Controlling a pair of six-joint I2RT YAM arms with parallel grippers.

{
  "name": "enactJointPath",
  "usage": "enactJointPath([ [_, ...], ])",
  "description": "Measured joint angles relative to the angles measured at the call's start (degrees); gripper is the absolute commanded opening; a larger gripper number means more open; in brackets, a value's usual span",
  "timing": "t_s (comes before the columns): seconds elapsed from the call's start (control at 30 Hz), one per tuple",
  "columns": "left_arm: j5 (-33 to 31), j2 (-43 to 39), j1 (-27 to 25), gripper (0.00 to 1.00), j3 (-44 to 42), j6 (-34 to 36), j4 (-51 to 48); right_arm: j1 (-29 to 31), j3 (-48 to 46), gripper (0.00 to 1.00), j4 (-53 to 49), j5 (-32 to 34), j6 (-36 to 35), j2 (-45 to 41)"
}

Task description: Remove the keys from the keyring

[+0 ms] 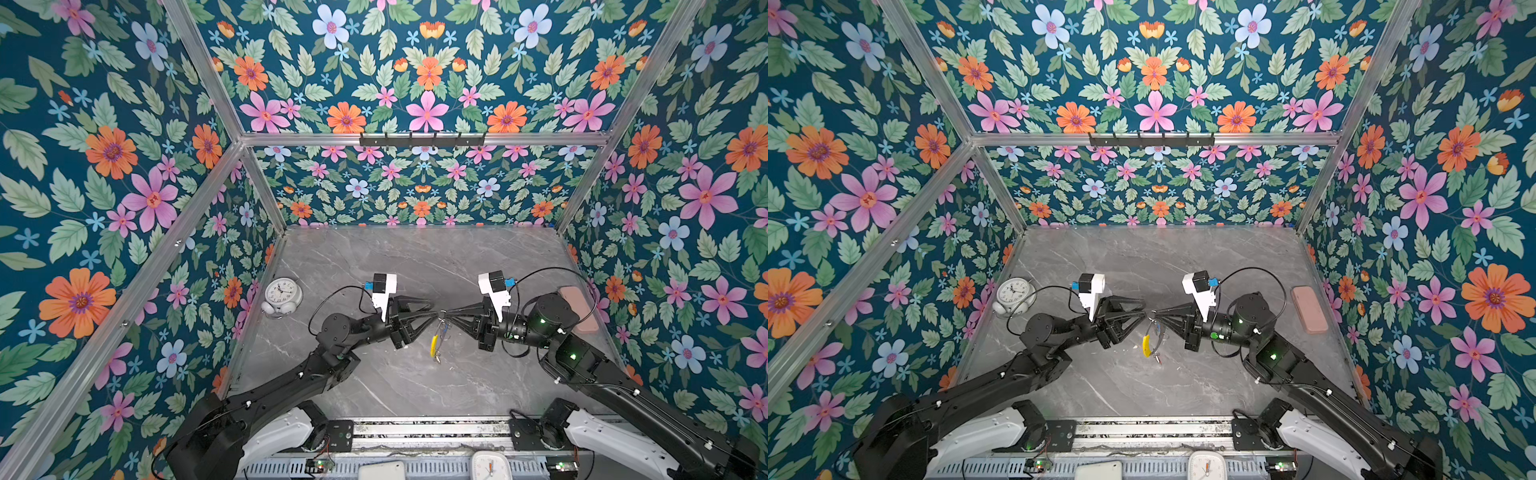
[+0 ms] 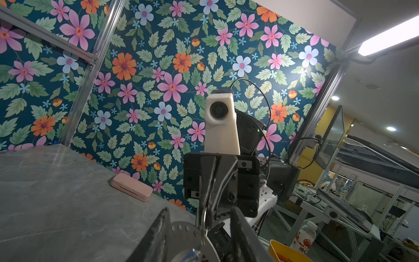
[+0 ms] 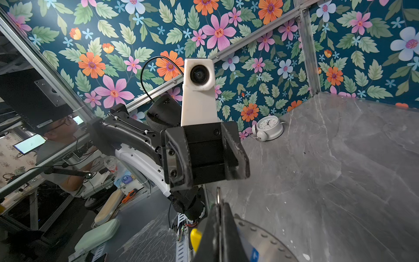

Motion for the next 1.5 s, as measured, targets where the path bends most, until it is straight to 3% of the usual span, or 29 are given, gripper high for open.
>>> enactJointPath([
  [0.3,1.86,-4.39,0.04,0.40,3.67,5.90,-21.42,0.00,4.59,0.00,-12.76,0.79,-5.68,0.22],
  [0.57,5.38,-5.01,0.00,0.38,6.71,9.86,-31.45,0.00,9.40,0.00,-22.53,-1.51,-10.47,2.71],
  [0.8,8.50,-4.35,0.00,0.27,7.78,10.93,-33.20,-0.02,10.51,0.00,-26.71,-4.37,-13.05,3.48],
  [1.07,12.13,-2.95,0.00,0.24,7.67,9.64,-31.89,-0.02,10.58,0.00,-27.04,-4.94,-13.53,4.22],
  [1.37,13.60,-2.40,-0.02,0.12,7.56,8.33,-30.23,-0.02,10.64,0.00,-26.95,-4.87,-13.49,4.74],
  [1.5,13.75,-2.25,0.00,0.14,7.28,8.09,-29.75,0.00,10.75,0.00,-26.75,-4.90,-13.46,4.96],
])
